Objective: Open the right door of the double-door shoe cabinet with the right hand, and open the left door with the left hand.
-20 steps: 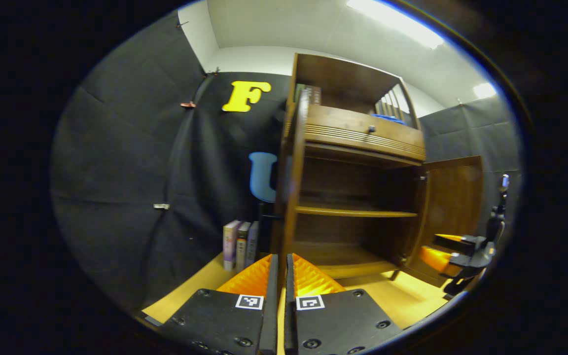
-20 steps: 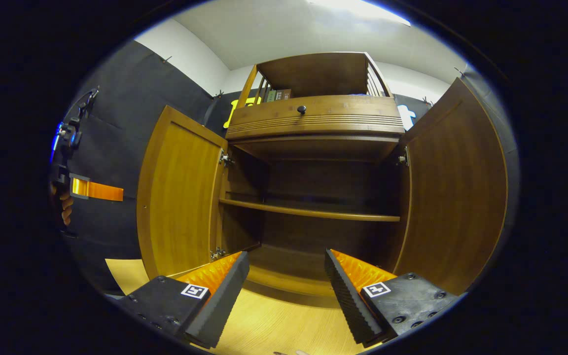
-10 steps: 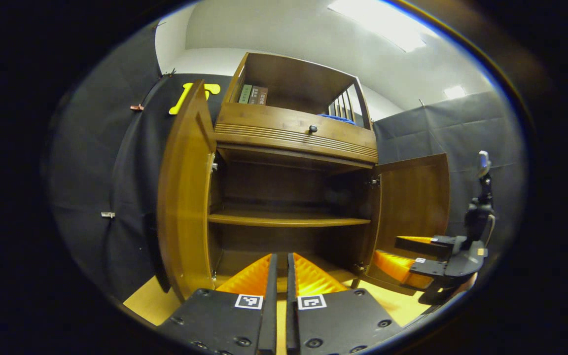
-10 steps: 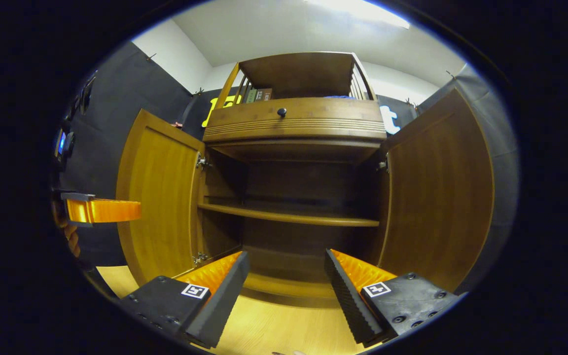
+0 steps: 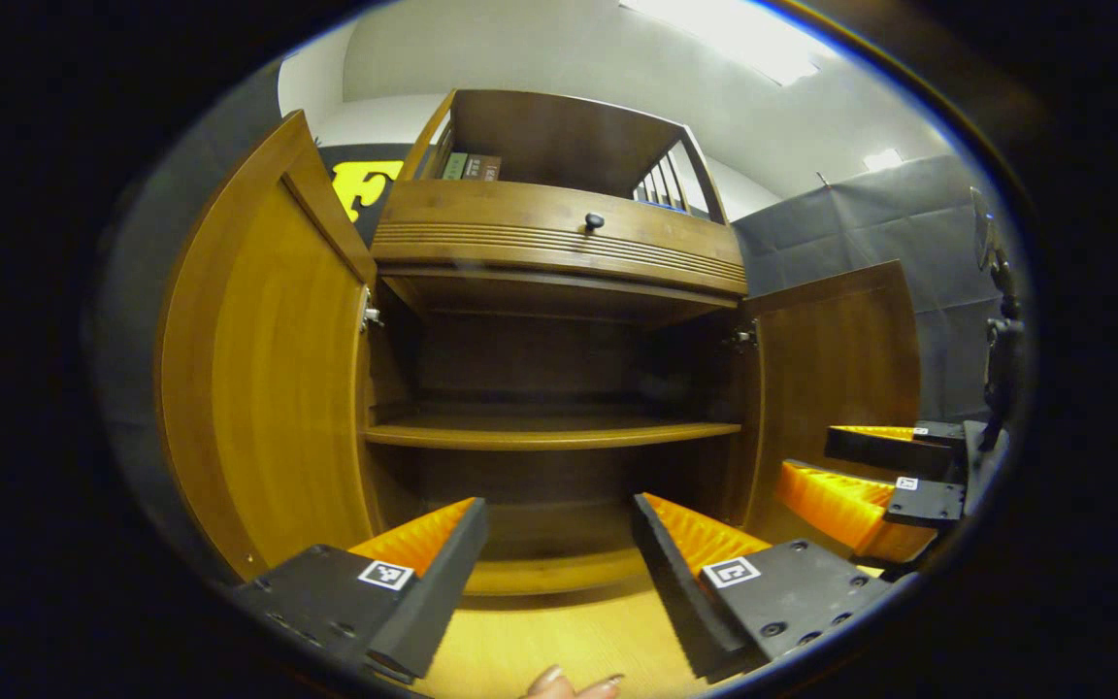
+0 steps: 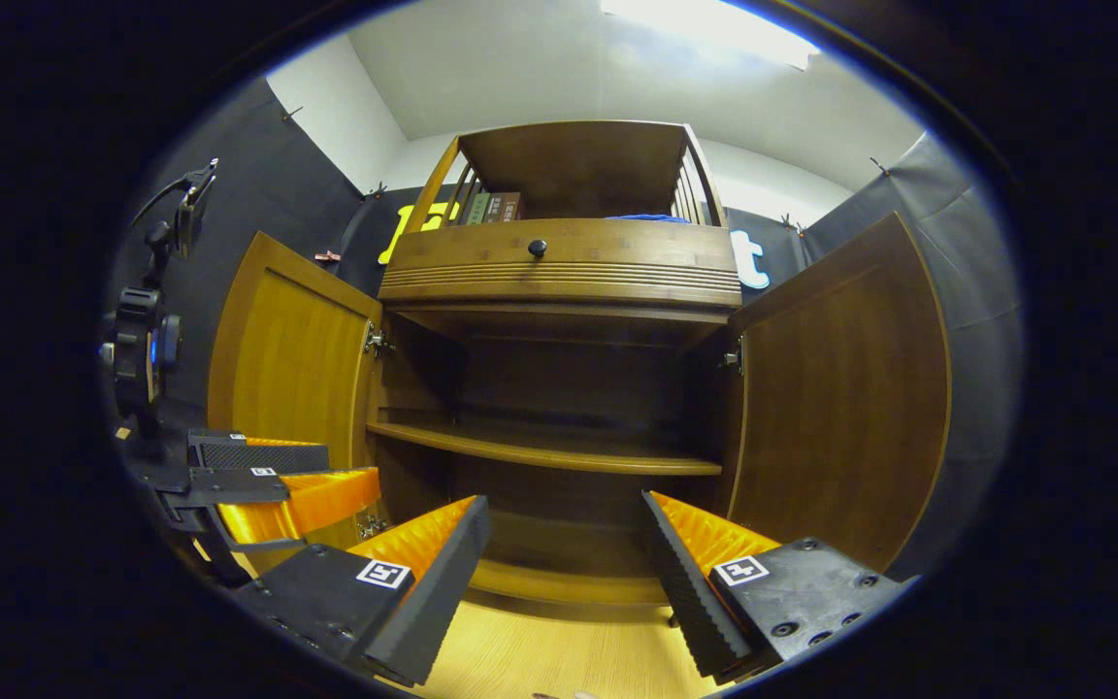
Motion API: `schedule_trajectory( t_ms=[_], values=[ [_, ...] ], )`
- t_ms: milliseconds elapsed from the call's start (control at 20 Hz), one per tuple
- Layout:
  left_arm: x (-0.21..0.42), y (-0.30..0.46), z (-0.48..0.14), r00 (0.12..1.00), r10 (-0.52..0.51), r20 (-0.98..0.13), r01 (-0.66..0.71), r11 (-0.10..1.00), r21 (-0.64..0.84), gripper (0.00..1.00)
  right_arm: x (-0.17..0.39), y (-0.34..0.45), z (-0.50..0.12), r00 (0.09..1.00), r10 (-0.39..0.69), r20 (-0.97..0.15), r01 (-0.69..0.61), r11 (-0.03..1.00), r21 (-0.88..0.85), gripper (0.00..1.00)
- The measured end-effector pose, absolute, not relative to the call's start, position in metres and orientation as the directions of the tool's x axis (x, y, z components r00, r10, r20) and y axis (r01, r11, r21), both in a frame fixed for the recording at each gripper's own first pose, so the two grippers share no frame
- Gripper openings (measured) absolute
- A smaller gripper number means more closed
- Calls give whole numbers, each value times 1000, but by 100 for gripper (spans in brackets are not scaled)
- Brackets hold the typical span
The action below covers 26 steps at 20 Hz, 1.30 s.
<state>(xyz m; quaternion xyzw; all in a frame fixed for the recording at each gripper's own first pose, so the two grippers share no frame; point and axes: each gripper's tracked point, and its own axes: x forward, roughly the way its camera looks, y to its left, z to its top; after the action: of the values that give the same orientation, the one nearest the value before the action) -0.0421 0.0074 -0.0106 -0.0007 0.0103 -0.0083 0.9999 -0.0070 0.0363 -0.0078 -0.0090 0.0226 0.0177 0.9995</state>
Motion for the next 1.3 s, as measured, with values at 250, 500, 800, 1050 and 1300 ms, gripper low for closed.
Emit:
schedule_trajectory(
  t_ms=[250, 500, 800, 1050, 1300],
  values=[
    [-34, 0, -2, 1000, -9, 23, 8, 999, 34, 96, -3, 36, -13, 998, 36, -55, -38, 999, -28, 98],
    [-29, -13, -4, 998, -51, 24, 51, 999, 14, 97, 0, 18, -17, 998, 17, -53, -19, 999, -33, 97],
    [-28, -13, 1, 998, -36, 49, 36, 999, 15, 97, -4, 10, -13, 999, 8, -37, -10, 999, -36, 97],
    [-29, -8, 4, 998, -19, 59, 18, 1000, 12, 97, -4, 8, -8, 1000, 4, -20, -5, 1000, -25, 97],
    [-33, 0, 6, 997, 5, 75, -5, 1000, 1, 97, -4, 7, -5, 1000, 0, 0, 0, 1000, -27, 95]
  ],
)
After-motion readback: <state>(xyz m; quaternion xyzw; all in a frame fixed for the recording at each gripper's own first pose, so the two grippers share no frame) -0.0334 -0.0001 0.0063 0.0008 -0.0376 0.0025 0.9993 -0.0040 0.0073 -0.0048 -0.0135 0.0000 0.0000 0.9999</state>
